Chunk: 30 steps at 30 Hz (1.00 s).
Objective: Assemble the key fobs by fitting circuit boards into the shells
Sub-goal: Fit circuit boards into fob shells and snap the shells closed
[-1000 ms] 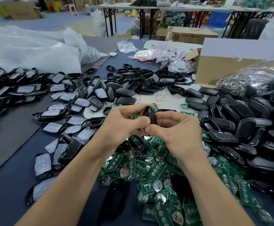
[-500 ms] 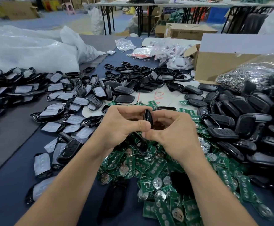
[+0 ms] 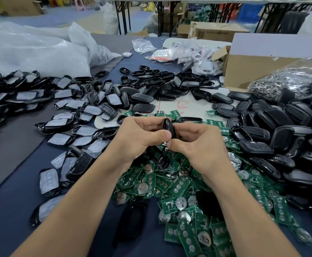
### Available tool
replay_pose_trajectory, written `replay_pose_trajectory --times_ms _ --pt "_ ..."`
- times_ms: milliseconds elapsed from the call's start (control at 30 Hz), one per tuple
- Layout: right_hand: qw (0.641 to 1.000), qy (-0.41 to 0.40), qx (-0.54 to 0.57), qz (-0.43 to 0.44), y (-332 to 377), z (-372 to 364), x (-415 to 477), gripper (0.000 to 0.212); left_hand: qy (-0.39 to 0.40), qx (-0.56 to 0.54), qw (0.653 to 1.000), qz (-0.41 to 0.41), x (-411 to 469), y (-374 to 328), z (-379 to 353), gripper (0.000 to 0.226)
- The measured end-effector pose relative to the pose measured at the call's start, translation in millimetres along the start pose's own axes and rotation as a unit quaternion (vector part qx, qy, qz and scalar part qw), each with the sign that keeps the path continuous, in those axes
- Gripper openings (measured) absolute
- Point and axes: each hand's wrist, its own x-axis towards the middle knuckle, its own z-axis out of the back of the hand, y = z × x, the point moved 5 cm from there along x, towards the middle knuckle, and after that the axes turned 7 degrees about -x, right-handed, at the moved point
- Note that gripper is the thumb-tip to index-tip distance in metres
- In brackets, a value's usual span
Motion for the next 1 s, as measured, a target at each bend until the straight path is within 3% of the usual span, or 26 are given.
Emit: replay_pose_trajectory --times_ms 367,633,700,867,1000 --pt "1.000 -0.003 -0.017 -0.002 9.6 5.6 -2.3 0.040 -0.015 0.026 0.997 -0.073 -0.3 -8.8 -1.8 0.055" --pt "0.992 -0.061 -0.087 0.064 25.8 3.5 -11.5 0.037 -0.009 0.008 0.998 -0.067 -0.7 -5.4 -2.5 0.055" --pt "0.987 -0.090 -0.117 0.070 27.1 2.6 -13.1 0.035 -0.017 0.006 0.998 -0.058 -1.5 -6.6 -2.7 0.050" --pt "0.958 -0.140 -0.242 0.070 30.5 -3.7 -18.4 0.044 -0.099 0.076 0.991 -0.054 -4.3 -7.5 -4.9 0.011" --pt "0.941 -0.182 -0.266 0.106 39.6 -8.1 -25.0 0.045 -0.134 0.103 0.982 -0.079 -4.8 -8.2 -4.8 0.016"
